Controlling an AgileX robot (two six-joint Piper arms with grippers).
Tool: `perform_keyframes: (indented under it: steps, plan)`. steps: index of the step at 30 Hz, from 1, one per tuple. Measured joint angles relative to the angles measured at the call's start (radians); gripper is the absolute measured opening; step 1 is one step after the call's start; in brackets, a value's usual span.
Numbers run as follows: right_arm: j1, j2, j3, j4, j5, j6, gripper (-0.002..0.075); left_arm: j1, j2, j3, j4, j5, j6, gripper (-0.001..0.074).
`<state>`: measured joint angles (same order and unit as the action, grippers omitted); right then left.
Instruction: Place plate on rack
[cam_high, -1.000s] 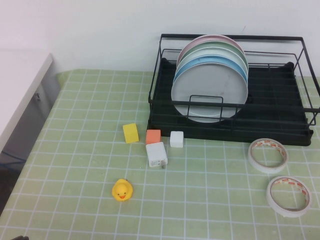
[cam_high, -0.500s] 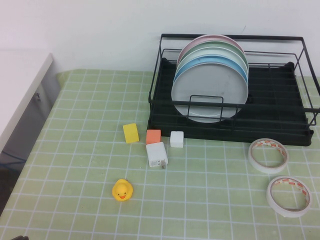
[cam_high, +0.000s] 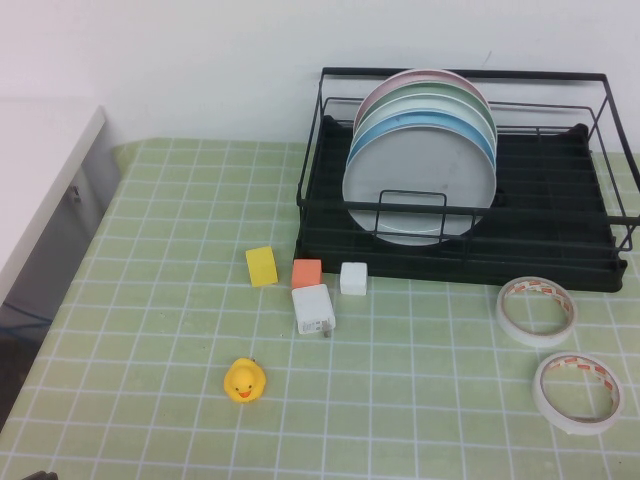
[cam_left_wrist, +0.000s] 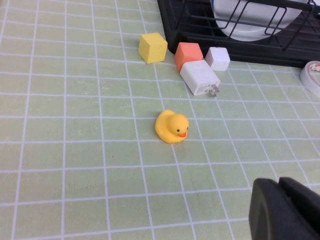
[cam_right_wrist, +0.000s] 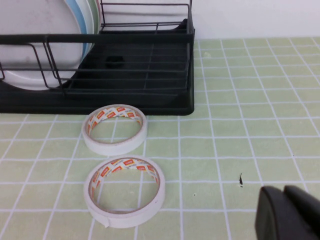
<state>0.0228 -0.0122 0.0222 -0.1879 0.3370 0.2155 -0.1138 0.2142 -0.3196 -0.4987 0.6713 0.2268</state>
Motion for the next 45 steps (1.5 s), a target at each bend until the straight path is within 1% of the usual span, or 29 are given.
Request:
perform_keyframes:
  steps: [21, 23, 25, 29, 31, 34, 37, 40, 45]
  plan:
    - [0.0, 0.0, 0.0, 0.0, 0.002, 0.0, 0.001, 0.0, -0.003, 0.017, 0.0, -0.015, 0.0, -0.0001]
    - [0.0, 0.0, 0.0, 0.0, 0.002, 0.0, 0.001, 0.0, -0.015, 0.04, 0.051, -0.039, -0.003, -0.0001]
    - [0.0, 0.0, 0.0, 0.0, 0.002, 0.0, 0.001, 0.0, -0.044, 0.074, 0.14, -0.083, -0.06, -0.0001]
    - [0.0, 0.0, 0.0, 0.0, 0.004, 0.0, 0.001, 0.0, -0.132, 0.158, 0.256, -0.215, -0.293, -0.0001]
    - [0.0, 0.0, 0.0, 0.0, 0.006, 0.0, 0.001, 0.0, -0.191, 0.215, 0.348, -0.303, -0.406, -0.0001]
    - [0.0, 0.0, 0.0, 0.0, 0.006, 0.0, 0.001, 0.0, -0.221, 0.298, 0.462, -0.416, -0.504, -0.0001]
    - [0.0, 0.0, 0.0, 0.0, 0.008, 0.0, 0.001, 0.0, -0.223, 0.34, 0.499, -0.463, -0.548, -0.0001]
    - [0.0, 0.0, 0.0, 0.0, 0.008, 0.0, 0.001, 0.0, -0.224, 0.34, 0.512, -0.457, -0.559, -0.0001]
    - [0.0, 0.0, -0.002, 0.0, 0.008, 0.0, 0.001, -0.05, -0.225, 0.34, 0.554, -0.412, -0.493, -0.0001]
